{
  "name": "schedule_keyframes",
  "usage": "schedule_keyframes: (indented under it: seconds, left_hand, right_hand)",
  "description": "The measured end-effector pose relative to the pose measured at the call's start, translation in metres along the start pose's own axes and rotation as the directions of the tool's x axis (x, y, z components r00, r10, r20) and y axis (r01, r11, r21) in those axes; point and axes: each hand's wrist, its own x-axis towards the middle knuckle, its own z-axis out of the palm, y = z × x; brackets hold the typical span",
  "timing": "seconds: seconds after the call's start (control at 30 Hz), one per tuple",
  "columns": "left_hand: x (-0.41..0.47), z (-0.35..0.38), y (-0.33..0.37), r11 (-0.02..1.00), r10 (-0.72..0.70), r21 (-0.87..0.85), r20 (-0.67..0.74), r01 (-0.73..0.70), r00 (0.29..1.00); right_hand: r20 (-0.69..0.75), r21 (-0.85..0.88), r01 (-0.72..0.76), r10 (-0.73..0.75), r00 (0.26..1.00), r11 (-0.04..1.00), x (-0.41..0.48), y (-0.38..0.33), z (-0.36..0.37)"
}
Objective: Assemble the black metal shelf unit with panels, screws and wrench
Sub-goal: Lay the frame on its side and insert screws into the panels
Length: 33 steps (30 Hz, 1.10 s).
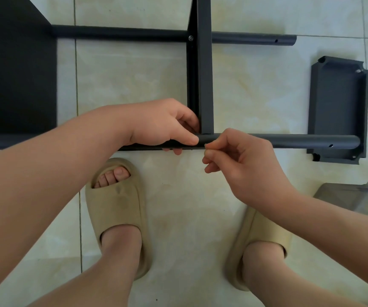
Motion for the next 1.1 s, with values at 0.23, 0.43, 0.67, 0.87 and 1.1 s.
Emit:
schedule_keyframes:
  seconds: [0.23,0.43,0.67,0.87,1.1]
  left_hand:
    - [0.0,0.0,-0.001,1.0,-0.005,-0.022,-0.001,0.005,1.0]
    - [-0.001,-0.002,-0.001,0.999,-0.008,-0.033,0.017,0.009,1.0]
    - [0.0,-0.001,-0.004,0.992,-0.007,-0.127,0.02,0.009,1.0]
    - [-0.001,0.0,-0.001,0.996,-0.018,-0.09,-0.003,0.017,1.0]
    - [0.002,0.003,0.007,0.997,-0.077,-0.02,-0.046,0.076,0.996]
  right_hand:
    - [-0.01,-0.01,-0.046,0.046,0.999,0.999,0.006,-0.005,0.0]
    - [-0.07,-0.619,0.18,-0.282,0.957,0.764,0.013,0.001,-0.016]
    - [0.012,-0.606,0.218,-0.265,0.964,0.765,0.022,0.018,-0.014]
    - [0.04,-0.592,0.252,-0.285,0.958,0.765,0.026,0.017,-0.017]
    - [0.063,-0.565,0.27,-0.286,0.956,0.779,0.031,0.018,-0.02]
